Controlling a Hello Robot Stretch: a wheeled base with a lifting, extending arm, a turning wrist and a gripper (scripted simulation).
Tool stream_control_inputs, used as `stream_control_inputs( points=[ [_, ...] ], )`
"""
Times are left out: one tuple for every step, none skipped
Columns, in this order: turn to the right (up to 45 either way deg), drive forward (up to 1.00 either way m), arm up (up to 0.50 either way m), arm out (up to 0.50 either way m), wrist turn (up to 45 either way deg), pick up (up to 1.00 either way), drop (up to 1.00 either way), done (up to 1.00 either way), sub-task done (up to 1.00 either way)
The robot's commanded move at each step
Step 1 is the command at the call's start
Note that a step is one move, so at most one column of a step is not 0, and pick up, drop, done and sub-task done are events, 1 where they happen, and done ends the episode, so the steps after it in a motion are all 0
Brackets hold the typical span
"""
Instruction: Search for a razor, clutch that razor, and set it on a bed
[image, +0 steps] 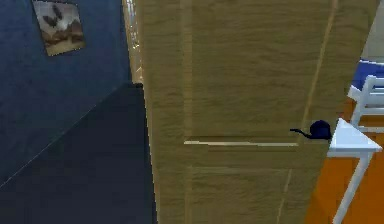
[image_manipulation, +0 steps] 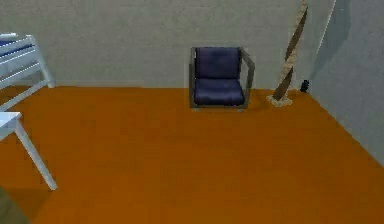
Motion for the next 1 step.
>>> stream_control_inputs(
  points=[
    [-45.0,0.00,0.00,0.00,0.0,0.00,0.00,0.00,0.00]
  ],
)
